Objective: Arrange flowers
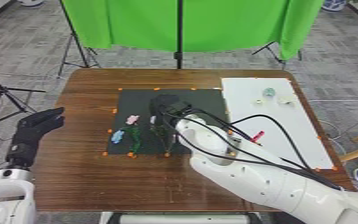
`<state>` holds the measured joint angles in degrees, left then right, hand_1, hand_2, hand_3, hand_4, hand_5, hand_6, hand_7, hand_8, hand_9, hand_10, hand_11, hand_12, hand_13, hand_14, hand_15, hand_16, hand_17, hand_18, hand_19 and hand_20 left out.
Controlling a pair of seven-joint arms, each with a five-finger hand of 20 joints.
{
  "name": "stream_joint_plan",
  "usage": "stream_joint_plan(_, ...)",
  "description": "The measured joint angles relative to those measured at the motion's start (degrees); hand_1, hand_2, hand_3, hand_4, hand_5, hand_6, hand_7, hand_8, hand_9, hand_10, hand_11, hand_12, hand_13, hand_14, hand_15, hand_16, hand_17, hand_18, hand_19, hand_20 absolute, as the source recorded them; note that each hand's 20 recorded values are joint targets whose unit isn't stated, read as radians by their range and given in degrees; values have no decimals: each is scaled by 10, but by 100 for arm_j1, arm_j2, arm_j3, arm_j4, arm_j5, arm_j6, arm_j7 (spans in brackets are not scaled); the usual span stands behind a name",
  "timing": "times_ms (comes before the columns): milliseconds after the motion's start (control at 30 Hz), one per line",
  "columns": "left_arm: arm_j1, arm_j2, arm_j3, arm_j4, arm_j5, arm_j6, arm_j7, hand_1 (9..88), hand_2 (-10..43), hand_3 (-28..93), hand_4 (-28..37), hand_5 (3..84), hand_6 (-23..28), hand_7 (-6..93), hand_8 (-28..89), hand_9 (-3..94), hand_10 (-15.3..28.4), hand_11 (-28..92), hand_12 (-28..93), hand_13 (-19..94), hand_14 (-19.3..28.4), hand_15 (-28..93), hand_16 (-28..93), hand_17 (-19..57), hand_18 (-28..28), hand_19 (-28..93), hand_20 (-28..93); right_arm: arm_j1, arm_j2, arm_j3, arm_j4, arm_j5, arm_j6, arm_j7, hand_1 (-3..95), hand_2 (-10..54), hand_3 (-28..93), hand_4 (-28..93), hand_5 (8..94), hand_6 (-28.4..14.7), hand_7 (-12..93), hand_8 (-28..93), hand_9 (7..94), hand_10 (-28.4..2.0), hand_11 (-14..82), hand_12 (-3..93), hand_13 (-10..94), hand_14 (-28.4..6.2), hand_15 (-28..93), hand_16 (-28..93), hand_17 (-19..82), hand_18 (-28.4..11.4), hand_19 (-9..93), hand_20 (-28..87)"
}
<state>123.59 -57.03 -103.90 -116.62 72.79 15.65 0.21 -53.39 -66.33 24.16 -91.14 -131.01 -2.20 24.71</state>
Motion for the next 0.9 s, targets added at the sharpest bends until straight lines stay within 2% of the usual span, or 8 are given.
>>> stream_joint_plan(133, 2, -6, -4, -2, 21, -29, -6, 391, 78, 646, -184, 484, 47, 143, -70, 453, 137, 230, 118, 382, 170, 235, -11, 142, 129, 172, 246, -29, 12, 30, 8, 0, -71, -3, 499, -95, 657, -186, 654, 21, 217, 25, 738, -95, 132, 298, 864, -12, 608, 351, 597, -127, 932, 590)
stream_joint_plan(200, 4, -9, -8, -4, 32, -38, -9, 392, 77, 646, -182, 484, 47, 143, -71, 453, 137, 230, 118, 383, 171, 236, -11, 142, 129, 173, 246, -49, 15, 62, 8, 12, -128, -3, 466, -95, 694, -195, 636, 25, 207, -67, 724, -105, 166, 237, 870, -14, 591, 350, 599, -128, 932, 588)
stream_joint_plan(267, 11, -14, -21, -8, 41, -40, -9, 393, 77, 647, -179, 484, 48, 143, -71, 453, 137, 231, 118, 383, 171, 236, -11, 142, 129, 173, 246, -66, 19, 99, 2, 24, -218, -2, 446, -95, 702, -195, 614, 23, 194, -103, 714, -114, 170, 213, 875, -16, 573, 346, 598, -130, 932, 586)
stream_joint_plan(400, 28, -23, -47, -11, 46, -40, -11, 397, 76, 647, -175, 485, 47, 145, -71, 454, 136, 230, 118, 384, 170, 237, -11, 142, 129, 174, 245, -78, 28, 157, -30, 55, -445, 4, 423, -95, 702, -192, 584, 22, 175, -104, 712, -118, 169, 209, 878, -20, 561, 347, 597, -134, 932, 583)
stream_joint_plan(667, 60, -39, -85, -28, 54, -51, -16, 397, 77, 648, -170, 484, 47, 146, -72, 454, 136, 231, 118, 385, 171, 238, -11, 142, 129, 174, 245, -78, 82, 195, -160, 76, -560, 17, 388, -95, 685, -186, 552, 16, 153, -98, 723, -117, 189, 220, 882, -21, 552, 351, 595, -142, 932, 580)
stream_joint_plan(900, 144, -58, -156, -77, 62, -50, -28, 397, 77, 647, -168, 485, 47, 146, -72, 455, 136, 231, 118, 386, 171, 239, -12, 142, 130, 174, 244, -93, 246, 424, -631, 117, -554, 79, 352, -95, 677, -173, 557, 8, 143, -91, 726, -129, 194, 226, 866, -31, 553, 366, 580, -154, 932, 583)
